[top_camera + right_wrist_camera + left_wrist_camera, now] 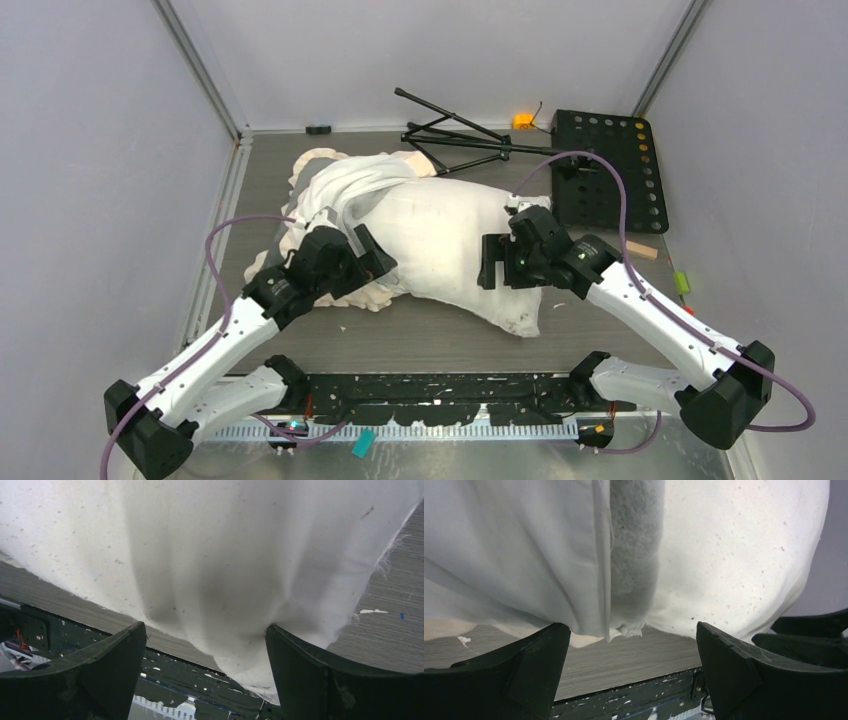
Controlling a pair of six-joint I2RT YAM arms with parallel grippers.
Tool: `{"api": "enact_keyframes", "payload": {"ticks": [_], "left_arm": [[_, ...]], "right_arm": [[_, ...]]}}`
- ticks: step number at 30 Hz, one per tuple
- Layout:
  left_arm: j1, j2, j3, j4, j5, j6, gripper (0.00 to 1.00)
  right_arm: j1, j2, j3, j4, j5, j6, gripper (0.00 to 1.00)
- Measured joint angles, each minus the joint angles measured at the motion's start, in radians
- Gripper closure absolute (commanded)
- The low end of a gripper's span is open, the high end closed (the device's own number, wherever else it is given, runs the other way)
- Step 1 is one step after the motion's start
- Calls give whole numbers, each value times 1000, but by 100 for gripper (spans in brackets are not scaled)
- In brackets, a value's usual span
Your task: Remove the pillowcase from the pillow
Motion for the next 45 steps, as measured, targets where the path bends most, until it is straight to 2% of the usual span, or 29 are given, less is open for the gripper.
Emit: {"api": "enact_keyframes", "payload": {"ticks": [11,14,15,16,17,18,20,22,23,30,33,35,40,45], "left_arm": [[-1,61,-21,34,-95,-70,31],[-1,62,-40,34,-118,-73,39],[-1,63,-46,34,-126,-72,41],[-1,65,-50,34,-130,-72,46],[-1,66,-54,35,-137,-69,50],[-1,68,-57,36,-142,-68,57],[-2,70,-64,36,-154,-55,80],[-2,70,-73,37,-169,-42,94],[-2,71,-77,34,-178,-24,99],[18,69,-77,0,-219,61,100],[86,51,-77,-22,-206,114,100],[174,27,-77,-35,-177,158,100],[375,-21,-50,-63,-71,272,100],[425,-7,90,-143,-23,384,100]], "right_arm": [[25,29,-28,47,0,21,9],[26,47,-35,62,3,29,15],[26,51,-39,69,3,31,19],[26,53,-42,76,3,33,28],[26,53,-44,79,4,35,41],[26,53,-45,83,5,37,54],[26,53,-46,92,9,39,78],[26,52,-46,103,13,47,96],[26,52,-46,111,17,51,99],[35,-2,-46,119,110,72,100],[32,-63,-40,117,195,85,100],[16,-97,-24,108,245,93,100],[-123,-127,43,74,253,92,100],[-191,-125,94,33,208,37,100]]}}
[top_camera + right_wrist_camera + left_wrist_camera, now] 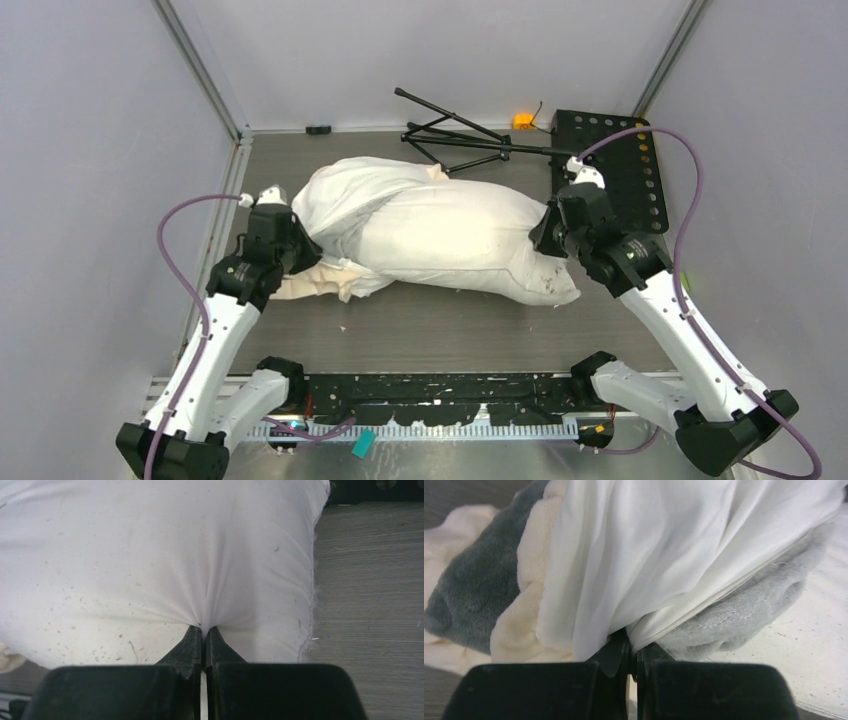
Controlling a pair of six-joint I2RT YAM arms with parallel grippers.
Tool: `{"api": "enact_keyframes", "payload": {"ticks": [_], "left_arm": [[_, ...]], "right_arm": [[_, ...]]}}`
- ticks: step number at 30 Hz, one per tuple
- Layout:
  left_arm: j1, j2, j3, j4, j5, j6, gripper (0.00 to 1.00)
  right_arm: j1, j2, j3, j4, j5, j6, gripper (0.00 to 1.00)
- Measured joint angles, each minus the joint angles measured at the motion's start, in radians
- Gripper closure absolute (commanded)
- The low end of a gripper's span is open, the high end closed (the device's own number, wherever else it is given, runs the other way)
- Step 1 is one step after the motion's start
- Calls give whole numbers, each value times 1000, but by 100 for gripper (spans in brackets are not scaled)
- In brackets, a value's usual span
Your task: Remove the pillowcase from the pillow
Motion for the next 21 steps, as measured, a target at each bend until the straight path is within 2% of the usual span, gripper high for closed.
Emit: {"api": "enact_keyframes", "payload": {"ticks": [2,6,7,9,11,13,17,21], "left_arm": [[2,9,63,-26,10,34,100],[21,33,158,-45,88,89,100],[27,44,172,-45,125,97,100],[32,71,192,-44,196,108,100],[36,104,206,-45,267,117,100],[38,134,219,-50,329,120,100],[39,164,259,-61,416,121,100],[40,167,308,-65,455,121,100]], "right_arm": [[-12,27,55,-43,-47,-49,99],[-30,114,176,-100,-139,-138,81],[-34,130,191,-107,-154,-154,72],[-42,144,201,-113,-172,-180,48],[-51,150,206,-124,-192,-207,31],[-59,155,222,-138,-239,-233,20],[-14,176,299,-167,-358,-283,11],[210,203,378,-168,-311,-335,10]]}}
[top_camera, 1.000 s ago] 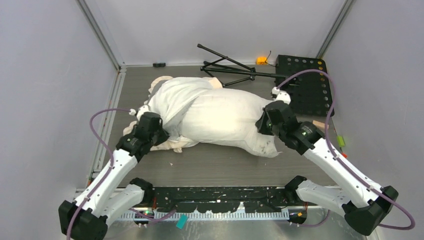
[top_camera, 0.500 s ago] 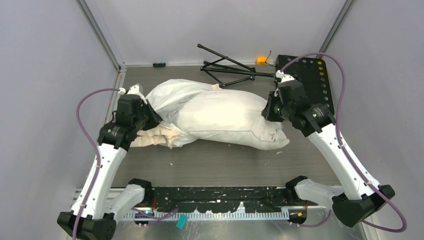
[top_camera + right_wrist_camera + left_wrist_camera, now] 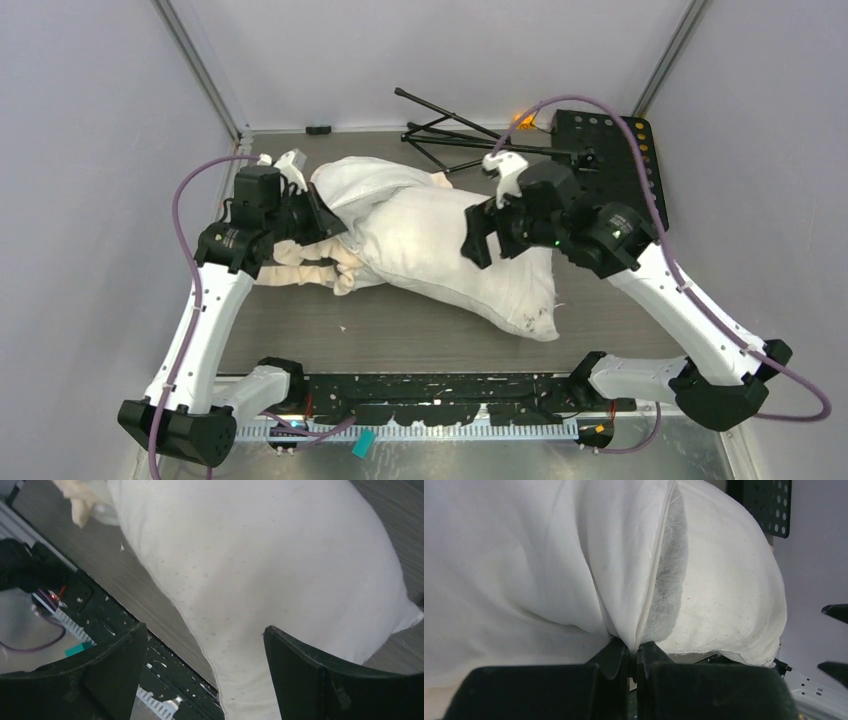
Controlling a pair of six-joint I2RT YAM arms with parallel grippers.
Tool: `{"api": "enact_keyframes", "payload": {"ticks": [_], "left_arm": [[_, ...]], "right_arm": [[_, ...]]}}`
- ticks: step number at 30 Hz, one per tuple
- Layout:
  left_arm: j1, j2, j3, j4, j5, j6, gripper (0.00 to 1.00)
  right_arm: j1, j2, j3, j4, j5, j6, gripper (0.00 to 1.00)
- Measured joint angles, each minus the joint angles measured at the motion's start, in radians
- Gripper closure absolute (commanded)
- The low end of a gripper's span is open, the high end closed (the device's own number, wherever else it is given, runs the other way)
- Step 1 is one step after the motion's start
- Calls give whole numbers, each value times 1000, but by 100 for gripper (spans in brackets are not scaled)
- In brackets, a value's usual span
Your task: Remove the pillowcase from the pillow
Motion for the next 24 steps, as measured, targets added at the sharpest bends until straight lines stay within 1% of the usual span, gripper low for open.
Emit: {"api": "enact_keyframes", "payload": {"ticks": [3,6,10,13,14,15,16,17,18,19,20,21,24], "left_arm": [[0,0,23,-2,11,0,100],[0,0,26,-12,11,1,100],[0,0,27,-30,11,1,100],[0,2,39,-44,10,2,100],[0,2,42,-47,10,3,100],[0,2,43,-48,10,4,100],[0,3,43,-51,10,5,100],[0,3,43,-55,8,7,100],[0,3,43,-58,7,9,100],[0,3,43,-64,-2,14,100],[0,3,43,-69,-12,19,100],[0,3,43,-75,-28,23,100],[0,2,43,-95,-103,30,100]], "right_arm": [[174,29,6,10,82,-40,10],[304,79,-10,16,212,-72,9],[405,161,-57,19,357,-109,9],[435,222,-111,34,454,-127,10],[440,241,-131,41,486,-132,14],[443,258,-148,50,519,-135,21],[446,272,-164,62,551,-135,36],[447,282,-177,73,586,-132,53],[449,286,-185,80,611,-131,72],[451,287,-192,90,640,-121,87],[451,285,-195,98,663,-109,97],[451,282,-195,107,679,-102,99],[428,253,-195,126,693,-62,100]]}}
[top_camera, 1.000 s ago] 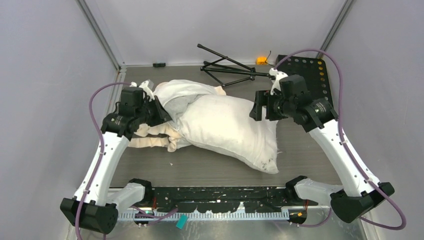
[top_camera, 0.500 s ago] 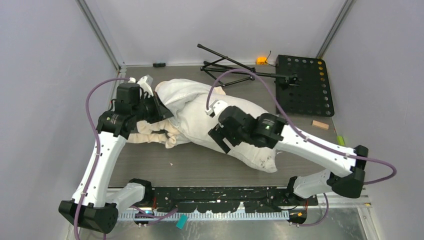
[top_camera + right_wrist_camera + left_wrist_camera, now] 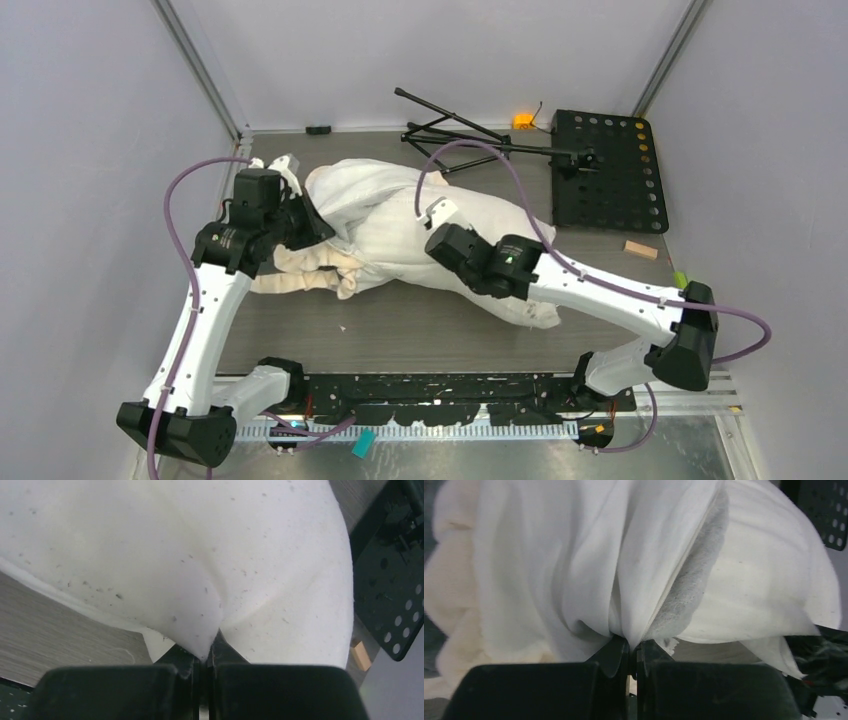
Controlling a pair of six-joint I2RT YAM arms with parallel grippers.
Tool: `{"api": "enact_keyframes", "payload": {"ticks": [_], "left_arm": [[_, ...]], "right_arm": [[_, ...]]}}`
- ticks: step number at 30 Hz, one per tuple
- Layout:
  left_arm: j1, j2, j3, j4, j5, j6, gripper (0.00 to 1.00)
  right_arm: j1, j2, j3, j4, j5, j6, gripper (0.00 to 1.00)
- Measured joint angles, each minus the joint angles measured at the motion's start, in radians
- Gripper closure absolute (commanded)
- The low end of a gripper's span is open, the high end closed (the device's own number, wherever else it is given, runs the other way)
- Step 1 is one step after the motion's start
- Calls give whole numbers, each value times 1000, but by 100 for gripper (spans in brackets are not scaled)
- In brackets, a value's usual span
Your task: Remove the pillowcase from the pillow
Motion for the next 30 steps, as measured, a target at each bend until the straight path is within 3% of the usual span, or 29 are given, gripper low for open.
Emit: {"api": "enact_keyframes", "payload": {"ticks": [8,14,19,20,22,26,28,30], "left_arm": [[-5,-22,-37,-42,-183,27,100],[23,-2,-25,-44,-200,53,100],[31,70,107,-55,-174,81,98],[34,82,135,-54,-152,83,95],[47,106,188,-50,-82,77,76],[69,138,253,-33,56,50,25],[74,143,271,-33,92,46,11],[76,139,291,-42,106,31,7]], "right_arm": [[-206,-167,2,31,-108,115,100],[-286,-221,48,-6,-195,189,100],[-315,-213,127,-60,-255,212,100],[-321,-201,162,-82,-269,213,100],[-336,-161,243,-128,-296,213,100],[-368,-74,344,-177,-336,213,100],[-393,-34,364,-197,-358,213,100],[-419,-5,374,-214,-370,213,100]]}}
